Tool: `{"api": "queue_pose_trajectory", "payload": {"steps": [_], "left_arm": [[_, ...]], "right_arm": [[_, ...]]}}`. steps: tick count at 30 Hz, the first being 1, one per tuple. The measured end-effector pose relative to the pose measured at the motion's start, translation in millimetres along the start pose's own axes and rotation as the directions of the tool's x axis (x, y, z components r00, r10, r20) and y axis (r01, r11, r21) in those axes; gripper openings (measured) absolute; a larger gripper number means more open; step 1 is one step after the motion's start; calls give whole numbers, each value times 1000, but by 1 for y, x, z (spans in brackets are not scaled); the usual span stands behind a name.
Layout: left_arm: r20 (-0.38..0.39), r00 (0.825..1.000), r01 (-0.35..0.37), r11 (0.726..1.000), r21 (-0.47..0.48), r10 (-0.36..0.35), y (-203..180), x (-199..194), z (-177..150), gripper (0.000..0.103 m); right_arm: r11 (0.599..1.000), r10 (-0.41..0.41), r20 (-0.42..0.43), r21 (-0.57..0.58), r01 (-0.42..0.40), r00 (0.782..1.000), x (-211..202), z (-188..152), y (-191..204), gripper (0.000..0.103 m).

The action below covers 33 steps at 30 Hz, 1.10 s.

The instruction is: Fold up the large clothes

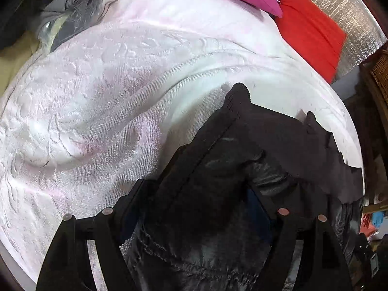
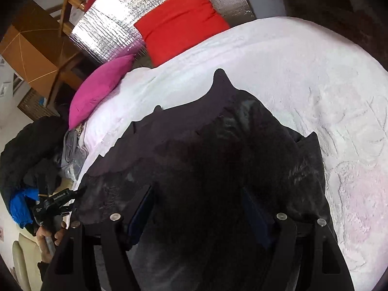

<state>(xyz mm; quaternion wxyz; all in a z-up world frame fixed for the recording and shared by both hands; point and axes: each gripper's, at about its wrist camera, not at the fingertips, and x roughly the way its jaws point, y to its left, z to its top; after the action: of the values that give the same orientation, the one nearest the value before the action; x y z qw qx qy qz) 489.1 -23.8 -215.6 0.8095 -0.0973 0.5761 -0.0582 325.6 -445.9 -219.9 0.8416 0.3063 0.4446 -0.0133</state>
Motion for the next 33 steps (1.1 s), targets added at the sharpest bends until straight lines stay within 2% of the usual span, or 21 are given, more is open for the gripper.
{"api": "queue_pose_trajectory", "payload": {"steps": [3,6,8,10,11,16,17,21,26,29,33], "left_arm": [[38,998,-57,998,31,56,-8,-16,-12,80],[133,988,-85,992,88,73,-21,-48,-41,79],[213,971,-143,981,132,113,-32,-70,-64,79],[319,936,-210,964,160,151,-44,-99,-96,80],[362,919,-230,959,167,157,-50,-113,-112,84],[509,847,-270,948,169,150,-59,-169,-179,92],[522,840,-273,946,177,145,-57,-180,-189,93],[532,836,-277,940,199,133,-63,-212,-217,93],[586,801,-284,940,191,123,-63,-257,-256,94],[639,757,-309,937,163,138,-65,-288,-279,99],[688,716,-302,942,147,122,-63,-322,-303,99]], "right_arm": [[1000,-8,23,-18,9,1000,-10,-4,5,77],[998,3,93,-62,3,996,-33,-13,15,77],[995,5,139,-96,8,990,-49,-20,23,77],[991,-19,197,-129,45,980,-69,-36,34,77],[989,-27,216,-138,58,976,-76,-44,38,78],[979,-44,277,-177,96,960,-115,-87,55,81],[977,-47,288,-184,103,956,-126,-99,59,81],[963,-66,311,-228,142,948,-160,-133,76,82],[925,-111,377,-298,234,920,-205,-162,103,82],[909,-119,417,-319,268,901,-235,-177,120,82],[903,-111,453,-326,280,884,-270,-197,140,83]]}}
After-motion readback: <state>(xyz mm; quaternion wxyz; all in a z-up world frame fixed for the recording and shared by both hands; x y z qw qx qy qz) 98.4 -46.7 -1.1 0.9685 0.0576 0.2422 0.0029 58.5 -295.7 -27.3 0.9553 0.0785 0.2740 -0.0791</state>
